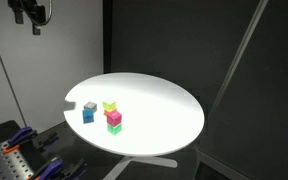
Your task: Pick up the gray block and put it on the blue block
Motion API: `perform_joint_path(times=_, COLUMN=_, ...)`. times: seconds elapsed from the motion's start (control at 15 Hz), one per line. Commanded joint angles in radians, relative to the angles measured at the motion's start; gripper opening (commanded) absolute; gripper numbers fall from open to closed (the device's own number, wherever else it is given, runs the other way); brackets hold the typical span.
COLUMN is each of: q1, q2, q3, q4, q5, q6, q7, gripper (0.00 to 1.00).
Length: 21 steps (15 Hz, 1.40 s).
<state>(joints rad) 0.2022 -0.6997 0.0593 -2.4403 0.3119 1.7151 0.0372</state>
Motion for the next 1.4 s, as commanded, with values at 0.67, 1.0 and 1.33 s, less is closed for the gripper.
perform_joint_path(times=0.67, q1=-0.025, q2=-0.002, q3=0.018, q4=0.005, q5=0.011, q6=-0.007, q7=-0.012, gripper=1.0)
perform_joint_path(times=1.0, q1=-0.044, q2=-0.009, q3=0.029, q4=0.001, q5=-0.018, q6=0.007, q7=-0.015, gripper=1.0)
perform_joint_path(times=1.33, q1=-0.076, q2=-0.007, q3=0.03, q4=-0.005, q5=-0.063, q6=0.032, q7=-0.017, gripper=1.0)
